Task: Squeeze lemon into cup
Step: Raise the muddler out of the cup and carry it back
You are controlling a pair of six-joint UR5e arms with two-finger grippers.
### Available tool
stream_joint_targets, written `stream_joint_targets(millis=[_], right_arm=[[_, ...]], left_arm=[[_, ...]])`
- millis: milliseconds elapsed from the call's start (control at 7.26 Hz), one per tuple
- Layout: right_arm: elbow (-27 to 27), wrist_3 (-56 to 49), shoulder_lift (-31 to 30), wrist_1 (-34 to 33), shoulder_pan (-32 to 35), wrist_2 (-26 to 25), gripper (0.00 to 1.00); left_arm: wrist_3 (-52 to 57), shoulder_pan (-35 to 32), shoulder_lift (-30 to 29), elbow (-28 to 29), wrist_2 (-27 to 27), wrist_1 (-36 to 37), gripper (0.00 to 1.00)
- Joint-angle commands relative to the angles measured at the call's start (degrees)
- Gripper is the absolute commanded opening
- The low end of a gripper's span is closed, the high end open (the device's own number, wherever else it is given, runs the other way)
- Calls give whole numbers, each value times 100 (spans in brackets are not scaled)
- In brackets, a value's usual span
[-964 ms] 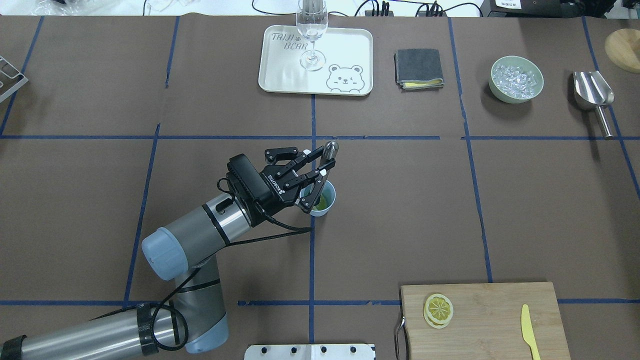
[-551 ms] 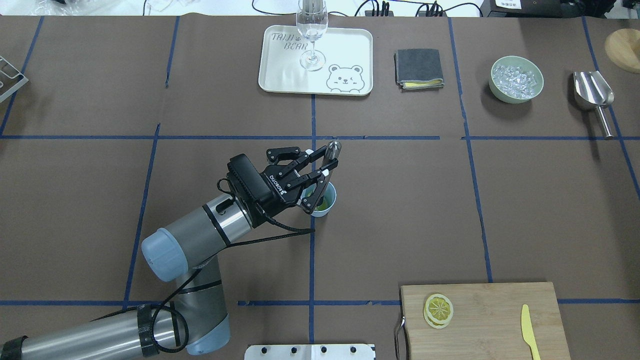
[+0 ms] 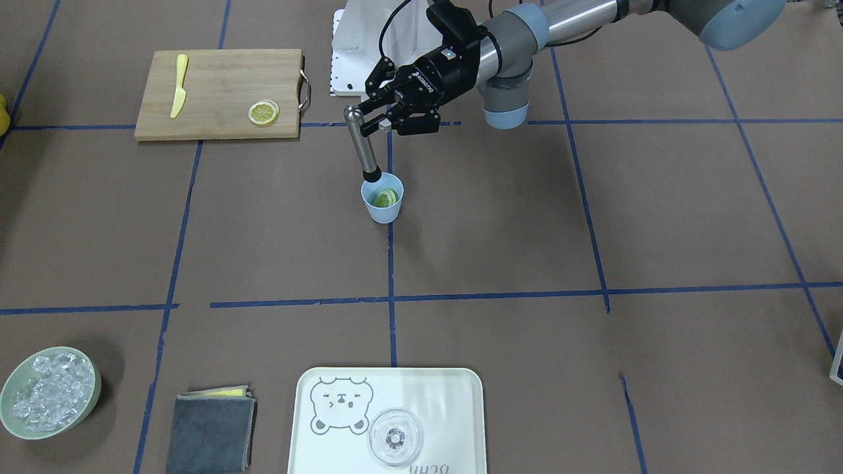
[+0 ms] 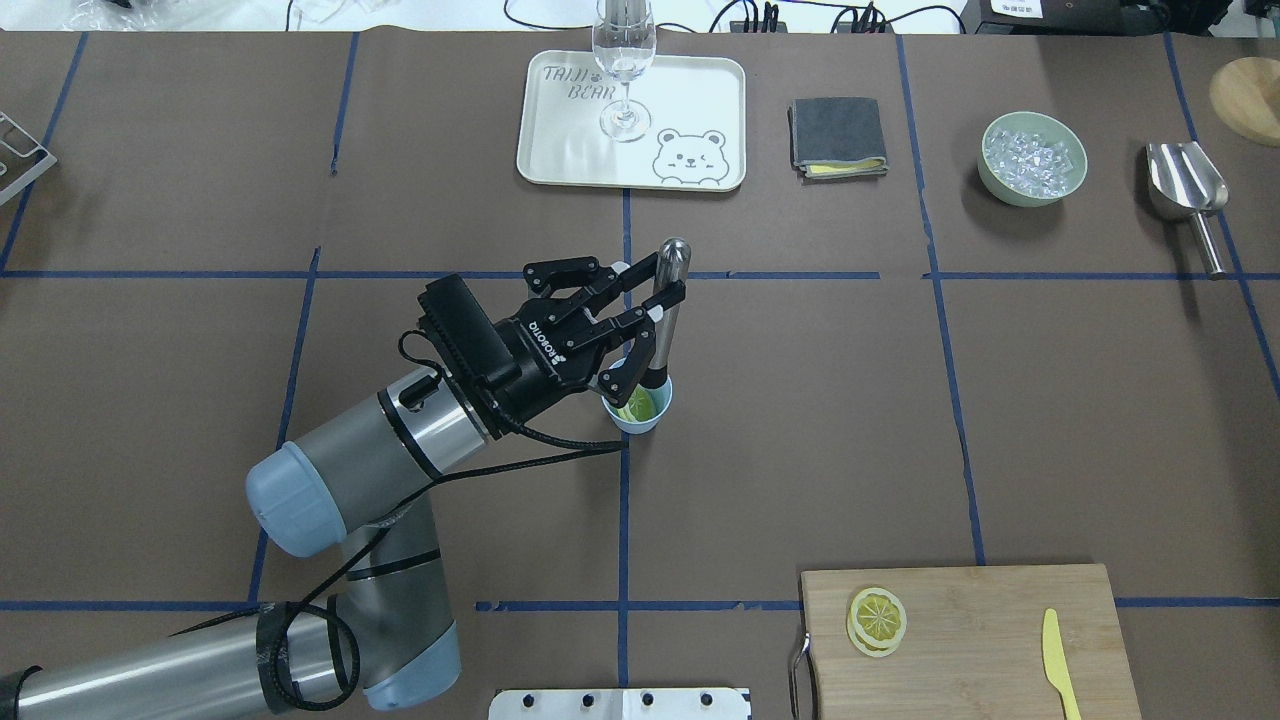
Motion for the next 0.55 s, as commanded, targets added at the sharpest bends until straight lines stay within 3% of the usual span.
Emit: stream_joint_targets(millis=[0,138,413], right_arm=[[-3,-16,-6,0,0,2,100],[-38,-16,-15,0,0,11,100],[-47,-34,-6,0,0,11,100]], left_arm=[[-195,-269,105,-102,-153,271,0],[-831,-323,140,-119,-180,646,0],[-1319,-542,324,-731,-189,2302,0]])
